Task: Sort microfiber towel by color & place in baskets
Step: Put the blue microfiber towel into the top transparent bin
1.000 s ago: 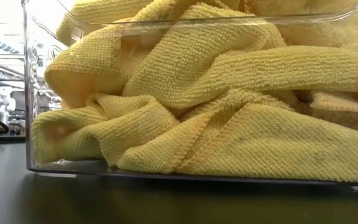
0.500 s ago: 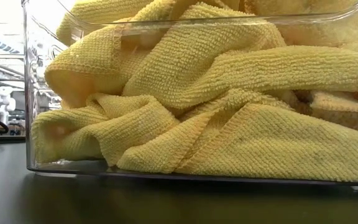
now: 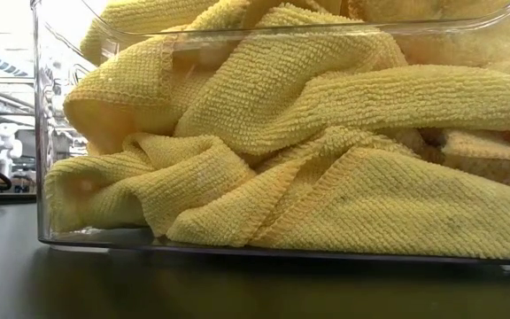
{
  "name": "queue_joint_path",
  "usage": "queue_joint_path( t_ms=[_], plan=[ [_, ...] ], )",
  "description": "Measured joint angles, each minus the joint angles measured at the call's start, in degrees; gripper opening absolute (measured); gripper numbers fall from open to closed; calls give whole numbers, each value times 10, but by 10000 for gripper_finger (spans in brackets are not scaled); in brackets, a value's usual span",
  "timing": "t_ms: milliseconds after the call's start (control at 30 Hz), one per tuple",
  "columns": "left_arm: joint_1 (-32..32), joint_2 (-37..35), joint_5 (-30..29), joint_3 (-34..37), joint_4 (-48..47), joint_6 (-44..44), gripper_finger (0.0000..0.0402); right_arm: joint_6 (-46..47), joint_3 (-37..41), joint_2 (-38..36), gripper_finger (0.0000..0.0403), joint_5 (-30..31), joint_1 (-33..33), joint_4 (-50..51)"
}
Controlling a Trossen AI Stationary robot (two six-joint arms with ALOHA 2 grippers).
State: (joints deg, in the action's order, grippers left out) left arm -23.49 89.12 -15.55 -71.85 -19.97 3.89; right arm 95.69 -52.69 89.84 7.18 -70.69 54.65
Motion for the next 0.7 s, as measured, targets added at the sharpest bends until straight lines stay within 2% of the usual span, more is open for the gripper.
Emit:
queue_joint_path(
  t_ms=[233, 367, 467, 700],
  plan=[
    [3, 0, 3, 0, 0, 0, 310, -23, 27, 48, 283, 5, 11, -23],
    [4, 0, 4, 0, 0, 1, 310, -55, 28, 60, 253, 28, 17, -54],
    [7, 0, 4, 0, 0, 7, 310, -64, 28, 61, 197, 51, 25, -80],
    [11, 0, 4, 0, 0, 10, 310, -111, 29, 62, 20, 59, 46, -106]
  ],
)
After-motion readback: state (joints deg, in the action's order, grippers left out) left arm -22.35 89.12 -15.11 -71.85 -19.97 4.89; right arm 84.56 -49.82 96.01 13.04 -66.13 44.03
